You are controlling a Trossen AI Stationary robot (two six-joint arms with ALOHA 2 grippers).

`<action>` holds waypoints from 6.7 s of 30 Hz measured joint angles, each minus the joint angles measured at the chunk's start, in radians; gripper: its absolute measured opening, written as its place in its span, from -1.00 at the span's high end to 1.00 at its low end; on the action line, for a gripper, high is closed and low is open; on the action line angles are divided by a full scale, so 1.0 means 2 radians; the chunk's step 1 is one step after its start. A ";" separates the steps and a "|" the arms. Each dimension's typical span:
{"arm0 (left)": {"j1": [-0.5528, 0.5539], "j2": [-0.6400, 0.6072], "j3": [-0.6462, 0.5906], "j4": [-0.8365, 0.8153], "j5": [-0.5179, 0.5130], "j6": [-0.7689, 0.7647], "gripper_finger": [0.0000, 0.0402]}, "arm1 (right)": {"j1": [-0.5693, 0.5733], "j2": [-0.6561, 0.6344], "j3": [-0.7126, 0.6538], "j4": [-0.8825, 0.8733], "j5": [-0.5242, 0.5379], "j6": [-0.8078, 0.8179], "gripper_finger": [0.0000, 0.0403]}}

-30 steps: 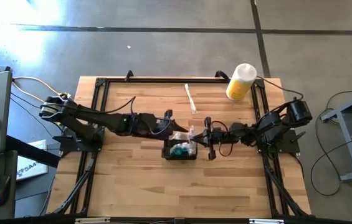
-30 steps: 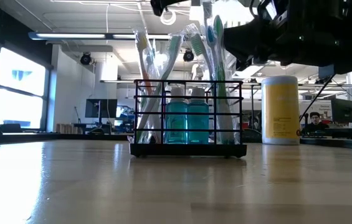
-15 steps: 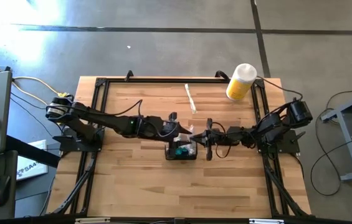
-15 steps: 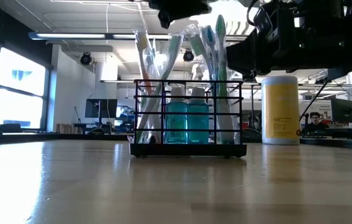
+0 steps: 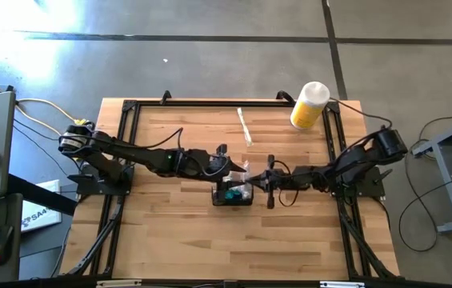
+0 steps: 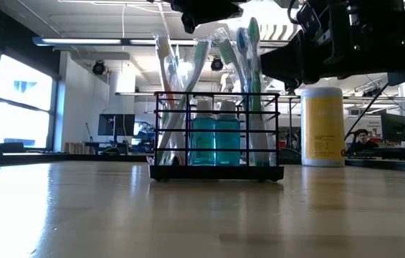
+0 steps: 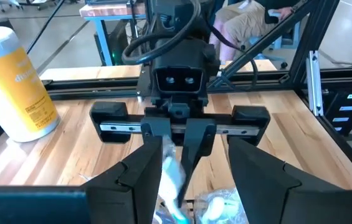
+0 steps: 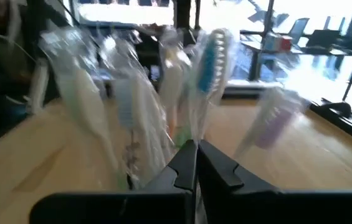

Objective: Pick & Place toothbrushing station
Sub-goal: Put the blue toothbrush into the wire organizer, then put the green toothbrush into the wire organizer

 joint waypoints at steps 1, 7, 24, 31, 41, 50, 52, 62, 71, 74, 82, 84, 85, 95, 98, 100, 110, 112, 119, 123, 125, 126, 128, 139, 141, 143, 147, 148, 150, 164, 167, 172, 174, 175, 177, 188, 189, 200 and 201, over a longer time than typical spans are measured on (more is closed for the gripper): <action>0.000 0.000 0.000 -0.001 0.000 -0.001 0.12 | 0.002 -0.004 0.000 -0.011 0.011 0.000 0.98; 0.000 0.000 0.000 -0.018 0.000 -0.014 0.12 | 0.013 -0.028 0.000 -0.054 0.045 0.006 0.82; 0.000 0.000 0.000 -0.030 0.000 -0.025 0.12 | 0.041 -0.034 0.000 -0.063 0.045 -0.016 0.05; 0.000 0.000 0.000 -0.035 0.000 -0.025 0.12 | 0.062 -0.045 0.000 -0.063 0.045 -0.036 0.07; 0.000 0.000 0.000 -0.041 0.000 -0.027 0.12 | 0.071 -0.061 0.000 -0.090 0.121 -0.056 0.07; 0.000 -0.001 0.000 -0.041 0.000 -0.027 0.12 | 0.072 -0.061 0.000 -0.084 0.124 -0.094 0.05; 0.000 -0.001 0.000 -0.041 0.000 -0.027 0.12 | 0.077 -0.061 0.000 -0.077 0.124 -0.106 0.06; 0.000 -0.001 0.000 -0.040 0.000 -0.027 0.12 | 0.111 -0.061 0.000 -0.055 0.124 -0.176 0.09; 0.000 -0.001 0.000 -0.042 0.000 -0.027 0.12 | 0.139 -0.061 0.000 -0.008 0.129 -0.273 0.09; 0.000 -0.001 0.000 -0.045 0.000 -0.027 0.12 | 0.149 -0.061 0.000 0.012 0.174 -0.275 0.09; 0.000 -0.021 0.000 -0.111 0.033 -0.063 0.12 | 0.172 -0.061 0.000 0.080 0.340 -0.285 0.09; 0.000 -0.039 0.000 -0.140 0.057 -0.068 0.12 | 0.174 -0.061 0.000 0.117 0.381 -0.327 0.09; 0.000 -0.048 0.000 -0.148 0.069 -0.068 0.12 | 0.174 -0.061 0.001 0.140 0.400 -0.354 0.09; -0.012 -0.127 0.001 -0.240 0.073 -0.077 0.12 | 0.129 -0.085 0.001 0.085 0.446 -0.351 0.09; -0.024 -0.139 0.001 -0.257 0.048 -0.077 0.12 | 0.111 -0.087 0.001 0.054 0.437 -0.289 0.09; -0.034 -0.145 0.000 -0.275 0.038 -0.077 0.12 | 0.107 -0.087 0.002 0.064 0.438 -0.281 0.09; -0.084 -0.150 0.000 -0.298 0.016 -0.077 0.12 | 0.095 -0.139 0.069 0.096 0.425 -0.372 0.09; -0.096 -0.150 0.000 -0.298 0.015 -0.077 0.12 | 0.078 -0.146 0.091 0.055 0.424 -0.363 0.09; -0.123 -0.148 0.000 -0.299 -0.012 -0.079 0.12 | 0.007 -0.149 0.204 -0.023 0.516 -0.353 0.09; -0.129 -0.148 0.000 -0.301 -0.023 -0.090 0.12 | -0.026 -0.146 0.262 -0.145 0.493 -0.349 0.09; -0.129 -0.148 0.000 -0.303 -0.023 -0.091 0.12 | -0.045 -0.147 0.289 -0.220 0.464 -0.317 0.09; -0.129 -0.148 0.000 -0.303 -0.023 -0.091 0.12 | -0.054 -0.147 0.304 -0.265 0.447 -0.290 0.09; -0.129 -0.148 0.000 -0.303 -0.027 -0.091 0.12 | -0.077 -0.147 0.333 -0.361 0.419 -0.228 0.09; -0.128 -0.149 0.000 -0.310 -0.037 -0.077 0.12 | -0.291 -0.132 0.425 -0.701 0.023 0.103 0.09; -0.128 -0.149 0.000 -0.315 -0.038 -0.077 0.12 | -0.332 -0.117 0.425 -0.714 -0.013 0.123 0.09; -0.128 -0.149 0.000 -0.318 -0.038 -0.077 0.12 | -0.363 -0.094 0.426 -0.731 -0.049 0.138 0.09; -0.128 -0.149 0.000 -0.318 -0.038 -0.077 0.12 | -0.398 -0.031 0.425 -0.752 -0.114 0.145 0.09; -0.128 -0.149 0.000 -0.318 -0.038 -0.077 0.12 | -0.401 -0.013 0.425 -0.751 -0.118 0.145 0.09; -0.128 -0.149 0.000 -0.318 -0.038 -0.078 0.12 | -0.405 0.022 0.425 -0.745 -0.118 0.144 0.09; -0.128 -0.150 -0.001 -0.329 -0.045 -0.078 0.12 | -0.410 0.167 0.425 -0.700 -0.150 0.133 0.09; -0.128 -0.150 -0.002 -0.332 -0.056 -0.077 0.12 | -0.410 0.180 0.425 -0.703 -0.150 0.132 0.09; -0.128 -0.148 -0.002 -0.333 -0.064 -0.077 0.12 | -0.410 0.190 0.425 -0.707 -0.129 0.131 0.09; -0.128 -0.148 -0.002 -0.333 -0.064 -0.077 0.12 | -0.409 0.190 0.425 -0.707 -0.128 0.129 0.09; -0.128 -0.148 -0.002 -0.333 -0.064 -0.077 0.12 | -0.408 0.190 0.425 -0.707 -0.127 0.129 0.09; -0.128 -0.148 -0.002 -0.333 -0.064 -0.077 0.12 | -0.405 0.190 0.425 -0.707 -0.126 0.129 0.09; -0.128 -0.148 -0.002 -0.333 -0.064 -0.077 0.12 | -0.378 0.190 0.425 -0.716 -0.074 0.116 0.09; -0.128 -0.148 -0.002 -0.333 -0.064 -0.077 0.12 | -0.380 0.190 0.425 -0.717 -0.078 0.117 0.09; -0.128 -0.147 -0.002 -0.332 -0.064 -0.077 0.12 | -0.392 0.214 0.429 -0.748 -0.104 0.120 0.09; -0.128 -0.147 -0.002 -0.332 -0.064 -0.077 0.12 | -0.391 0.217 0.430 -0.747 -0.092 0.116 0.09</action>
